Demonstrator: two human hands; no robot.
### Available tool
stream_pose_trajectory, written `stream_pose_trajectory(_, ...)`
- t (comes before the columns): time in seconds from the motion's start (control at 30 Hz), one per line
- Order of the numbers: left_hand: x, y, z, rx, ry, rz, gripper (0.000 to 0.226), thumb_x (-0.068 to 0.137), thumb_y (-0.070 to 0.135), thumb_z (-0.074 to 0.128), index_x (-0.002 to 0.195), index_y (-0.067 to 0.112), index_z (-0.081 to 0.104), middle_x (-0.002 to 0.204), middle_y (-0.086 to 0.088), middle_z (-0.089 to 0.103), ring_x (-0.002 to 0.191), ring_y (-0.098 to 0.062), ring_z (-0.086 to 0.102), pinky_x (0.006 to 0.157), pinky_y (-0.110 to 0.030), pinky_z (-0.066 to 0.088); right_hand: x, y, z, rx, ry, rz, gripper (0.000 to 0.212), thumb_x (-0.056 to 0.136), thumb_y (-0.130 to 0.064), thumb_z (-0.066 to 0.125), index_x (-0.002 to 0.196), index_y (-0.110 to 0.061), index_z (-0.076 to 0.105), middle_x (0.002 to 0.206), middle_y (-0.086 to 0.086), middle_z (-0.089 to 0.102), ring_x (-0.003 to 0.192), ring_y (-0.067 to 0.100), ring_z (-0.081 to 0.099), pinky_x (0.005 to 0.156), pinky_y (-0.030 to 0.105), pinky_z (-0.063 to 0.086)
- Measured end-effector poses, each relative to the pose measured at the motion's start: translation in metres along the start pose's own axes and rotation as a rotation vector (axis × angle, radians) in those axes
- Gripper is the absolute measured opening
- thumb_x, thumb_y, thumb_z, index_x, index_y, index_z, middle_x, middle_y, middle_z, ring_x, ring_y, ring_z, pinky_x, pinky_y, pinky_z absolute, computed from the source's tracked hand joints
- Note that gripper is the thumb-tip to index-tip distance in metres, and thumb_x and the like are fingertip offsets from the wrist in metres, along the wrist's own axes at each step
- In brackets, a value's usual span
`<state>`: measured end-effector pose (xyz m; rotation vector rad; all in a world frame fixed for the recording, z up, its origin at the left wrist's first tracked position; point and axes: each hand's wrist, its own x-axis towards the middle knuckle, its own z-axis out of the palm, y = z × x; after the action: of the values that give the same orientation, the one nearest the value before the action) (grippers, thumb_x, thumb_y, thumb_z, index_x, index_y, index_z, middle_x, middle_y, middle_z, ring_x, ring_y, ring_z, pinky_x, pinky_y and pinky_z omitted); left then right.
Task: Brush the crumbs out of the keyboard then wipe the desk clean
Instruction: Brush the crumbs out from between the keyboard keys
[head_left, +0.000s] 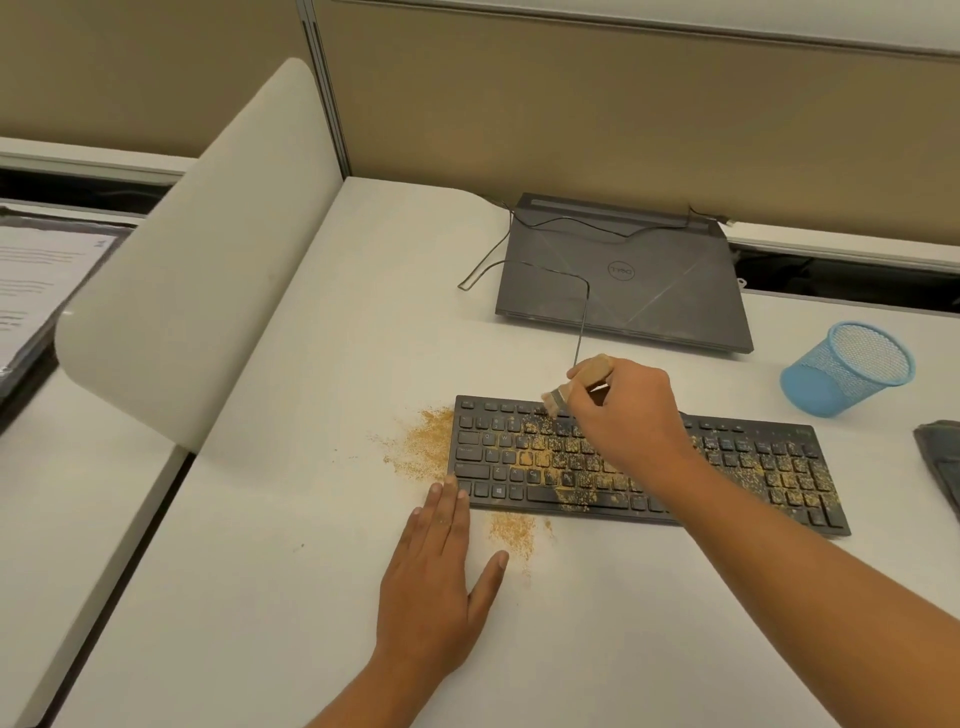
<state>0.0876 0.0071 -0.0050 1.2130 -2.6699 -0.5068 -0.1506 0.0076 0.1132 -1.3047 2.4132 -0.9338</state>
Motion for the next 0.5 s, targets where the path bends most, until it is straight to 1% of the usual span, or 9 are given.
stream_pose_trajectory(0.07, -0.001, -0.002, 0.003, 0.001, -0.011, 0.020, 0.072, 0.100, 0.061, 0.026, 0.154, 0.013, 0.027, 0.162, 0.000, 0.019, 0.150, -0.013, 0.013, 0.118, -0.029, 0.015, 0.002, 0.004, 0.004, -0.099, -0.005, 0.033, 0.026, 0.095, -0.025, 0.054, 0.073, -0.019, 0.067, 0.067, -0.014, 0.066, 0.058, 0.005, 0.062, 0.054, 0.019, 0.047)
stream_pose_trajectory(0.1, -0.001, -0.003, 0.004, -0.003, -0.010, 0.023, 0.072, 0.100, 0.061, 0.027, 0.154, 0.013, 0.027, 0.162, -0.001, 0.020, 0.150, -0.013, 0.014, 0.118, -0.029, 0.016, 0.001, 0.004, 0.007, -0.142, -0.006, 0.056, 0.031, 0.096, -0.027, 0.051, 0.072, -0.018, 0.067, 0.062, -0.008, 0.066, 0.054, 0.010, 0.061, 0.052, 0.024, 0.046)
stream_pose_trajectory(0.13, 0.000, -0.003, 0.004, -0.005, -0.010, 0.023, 0.072, 0.100, 0.061, 0.028, 0.154, 0.013, 0.027, 0.162, -0.001, 0.021, 0.150, -0.013, 0.015, 0.117, -0.029, 0.017, 0.001, 0.003, 0.011, -0.154, -0.013, 0.077, 0.032, 0.097, -0.029, 0.050, 0.072, -0.017, 0.068, 0.060, -0.004, 0.066, 0.053, 0.013, 0.061, 0.051, 0.025, 0.045)
stream_pose_trajectory(0.2, 0.001, -0.003, 0.004, -0.005, -0.013, 0.020, 0.073, 0.100, 0.062, 0.027, 0.153, 0.013, 0.029, 0.161, -0.001, 0.023, 0.149, -0.013, 0.016, 0.118, -0.029, 0.016, -0.001, -0.003, 0.019, -0.083, -0.048, 0.095, 0.026, 0.095, -0.026, 0.054, 0.074, -0.019, 0.068, 0.062, -0.004, 0.066, 0.056, 0.012, 0.063, 0.053, 0.025, 0.048)
stream_pose_trajectory(0.27, 0.002, -0.003, 0.004, -0.002, -0.016, 0.016, 0.073, 0.099, 0.063, 0.026, 0.153, 0.012, 0.029, 0.161, -0.002, 0.024, 0.149, -0.013, 0.016, 0.118, -0.027, 0.014, 0.000, -0.011, 0.022, 0.006, -0.057, 0.103, 0.027, 0.093, -0.020, 0.056, 0.068, -0.028, 0.064, 0.066, -0.012, 0.065, 0.058, 0.009, 0.062, 0.056, 0.024, 0.049)
stream_pose_trajectory(0.33, 0.002, -0.003, 0.004, 0.003, -0.020, 0.013, 0.074, 0.099, 0.063, 0.027, 0.153, 0.013, 0.029, 0.161, -0.001, 0.024, 0.149, -0.013, 0.016, 0.118, -0.027, 0.013, 0.004, -0.011, 0.018, 0.073, -0.033, 0.120, 0.036, 0.094, -0.016, 0.056, 0.062, -0.034, 0.058, 0.070, -0.020, 0.060, 0.056, 0.005, 0.057, 0.054, 0.018, 0.041)
stream_pose_trajectory(0.4, 0.002, -0.003, 0.005, 0.004, -0.025, 0.008, 0.074, 0.099, 0.063, 0.027, 0.153, 0.013, 0.028, 0.161, -0.002, 0.024, 0.149, -0.013, 0.017, 0.118, -0.028, 0.014, 0.006, -0.008, 0.017, 0.030, -0.037, 0.112, 0.033, 0.096, -0.017, 0.052, 0.068, -0.029, 0.062, 0.072, -0.016, 0.061, 0.053, 0.004, 0.052, 0.052, 0.016, 0.033)
stream_pose_trajectory(0.47, 0.002, -0.003, 0.005, -0.001, -0.026, 0.008, 0.074, 0.099, 0.063, 0.026, 0.153, 0.013, 0.028, 0.161, -0.002, 0.023, 0.149, -0.014, 0.018, 0.118, -0.028, 0.015, 0.006, -0.007, 0.021, -0.070, -0.114, 0.072, 0.027, 0.099, -0.020, 0.049, 0.081, -0.018, 0.068, 0.077, -0.010, 0.065, 0.054, 0.004, 0.052, 0.050, 0.016, 0.033)
stream_pose_trajectory(0.5, 0.002, -0.003, 0.005, 0.000, -0.023, 0.011, 0.073, 0.099, 0.063, 0.026, 0.153, 0.013, 0.028, 0.161, -0.002, 0.023, 0.149, -0.015, 0.018, 0.118, -0.028, 0.014, 0.005, -0.008, 0.025, -0.089, -0.152, 0.047, 0.026, 0.100, -0.021, 0.047, 0.086, -0.017, 0.068, 0.077, -0.011, 0.064, 0.055, 0.003, 0.052, 0.051, 0.016, 0.033)
